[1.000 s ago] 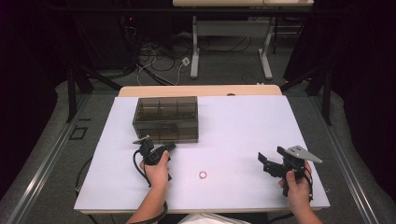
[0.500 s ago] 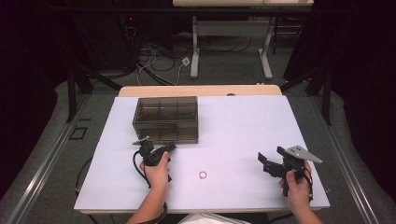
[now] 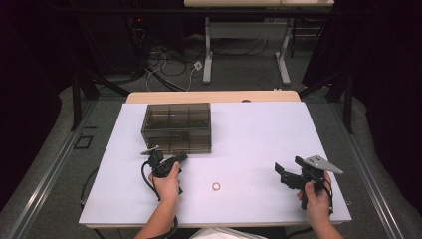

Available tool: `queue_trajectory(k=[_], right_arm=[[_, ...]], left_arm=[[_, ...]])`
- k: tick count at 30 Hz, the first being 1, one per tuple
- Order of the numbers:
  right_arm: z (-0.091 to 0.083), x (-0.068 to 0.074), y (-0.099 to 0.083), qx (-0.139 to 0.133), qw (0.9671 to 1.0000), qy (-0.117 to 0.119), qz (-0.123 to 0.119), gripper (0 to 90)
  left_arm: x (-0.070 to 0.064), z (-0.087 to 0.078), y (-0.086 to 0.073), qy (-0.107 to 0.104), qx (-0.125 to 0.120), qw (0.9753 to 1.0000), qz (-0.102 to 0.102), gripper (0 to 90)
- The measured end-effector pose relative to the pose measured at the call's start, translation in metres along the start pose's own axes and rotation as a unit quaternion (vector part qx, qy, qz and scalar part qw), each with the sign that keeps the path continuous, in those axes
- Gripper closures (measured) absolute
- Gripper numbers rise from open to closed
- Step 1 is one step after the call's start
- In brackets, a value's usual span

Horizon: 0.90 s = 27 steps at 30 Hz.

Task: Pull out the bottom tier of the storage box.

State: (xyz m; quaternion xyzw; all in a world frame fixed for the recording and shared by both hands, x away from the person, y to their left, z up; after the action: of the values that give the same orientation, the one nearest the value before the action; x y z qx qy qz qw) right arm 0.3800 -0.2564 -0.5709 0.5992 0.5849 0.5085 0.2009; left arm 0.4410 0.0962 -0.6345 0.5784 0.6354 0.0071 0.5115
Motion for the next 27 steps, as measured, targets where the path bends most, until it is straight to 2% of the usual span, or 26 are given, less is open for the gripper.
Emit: queue_trajectory(k=[6, 12, 20, 27], right_arm=[[0.0, 0.0, 0.0, -0.001, 1.0, 0.0, -0.001, 15.5], [0.0, 0.0, -0.001, 0.005, 1.0, -0.001, 0.0, 15.5], [0.0, -0.001, -0.001, 0.005, 1.0, -0.002, 0.0, 15.5], [0.0, -0.001, -0.002, 0.006, 1.0, -0.001, 0.005, 15.5]], left_arm=[[-0.002, -0.002, 0.0, -0.004, 0.001, 1.0, 0.001, 74.9], [-0.006, -0.006, -0.001, -0.005, 0.013, 0.9998, 0.01, 68.5], [-0.01, -0.009, -0.001, -0.006, 0.011, 0.9997, 0.019, 59.9], [-0.016, -0.009, -0.006, -0.019, 0.033, 0.9988, 0.031, 53.2]])
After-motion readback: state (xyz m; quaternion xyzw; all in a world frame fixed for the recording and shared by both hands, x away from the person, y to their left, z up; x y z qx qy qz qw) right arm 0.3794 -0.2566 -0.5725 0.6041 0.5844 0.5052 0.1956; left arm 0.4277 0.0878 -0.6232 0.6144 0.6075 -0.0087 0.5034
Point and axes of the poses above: each handheld gripper's, and its own axes: z roughly forward along the jaws, y roughly out of its top, x roughly to its left, the point moved 10 cm from there along z, roughly forward along the jaws, and after that the axes turned 15 degrees about z, right-handed, at the moved point
